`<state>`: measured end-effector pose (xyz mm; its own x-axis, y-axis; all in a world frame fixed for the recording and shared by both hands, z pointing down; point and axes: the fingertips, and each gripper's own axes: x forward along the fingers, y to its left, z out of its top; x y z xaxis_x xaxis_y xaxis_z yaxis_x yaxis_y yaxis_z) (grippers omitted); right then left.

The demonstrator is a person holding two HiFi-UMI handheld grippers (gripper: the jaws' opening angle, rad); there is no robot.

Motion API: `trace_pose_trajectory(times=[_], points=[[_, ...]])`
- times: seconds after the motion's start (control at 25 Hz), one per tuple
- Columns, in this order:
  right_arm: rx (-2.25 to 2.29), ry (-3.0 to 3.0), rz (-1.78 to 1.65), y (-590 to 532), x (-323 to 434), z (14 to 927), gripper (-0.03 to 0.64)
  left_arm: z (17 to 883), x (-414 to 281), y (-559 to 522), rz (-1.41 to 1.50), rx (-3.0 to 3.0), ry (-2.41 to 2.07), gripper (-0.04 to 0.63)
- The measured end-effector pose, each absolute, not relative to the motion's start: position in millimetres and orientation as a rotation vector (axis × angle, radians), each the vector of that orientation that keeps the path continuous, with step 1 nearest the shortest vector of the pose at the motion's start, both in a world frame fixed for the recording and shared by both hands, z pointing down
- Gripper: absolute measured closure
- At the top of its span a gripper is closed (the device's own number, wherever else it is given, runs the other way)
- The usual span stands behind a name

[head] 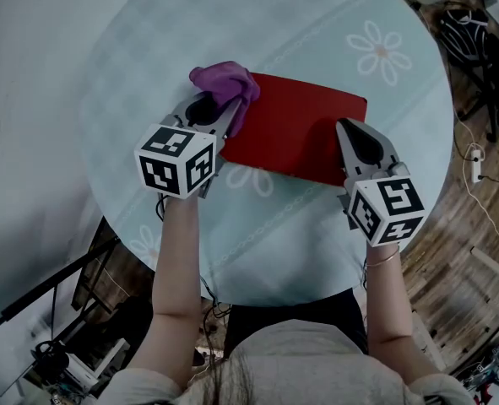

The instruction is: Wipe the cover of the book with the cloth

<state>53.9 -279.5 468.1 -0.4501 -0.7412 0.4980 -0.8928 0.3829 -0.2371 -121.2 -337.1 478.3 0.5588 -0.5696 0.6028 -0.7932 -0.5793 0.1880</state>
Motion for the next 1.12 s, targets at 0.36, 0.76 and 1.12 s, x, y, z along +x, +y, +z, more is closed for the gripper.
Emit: trace_pose_trajectory(times=[0.36, 0.76, 1.12], points=[[1.402, -2.352, 0.73, -272, 66, 473, 0.594, 479, -102, -331, 0.785, 2.351, -1.092, 0.485], [1.374, -2.366, 0.741, -268, 80, 476, 0.594, 482, -59, -326, 0.854, 2.363, -1.03, 0.485], [1.36, -2.379, 0.741, -268, 99, 476, 0.594, 484, -15, -320, 0.895, 2.383, -0.967, 0.485]])
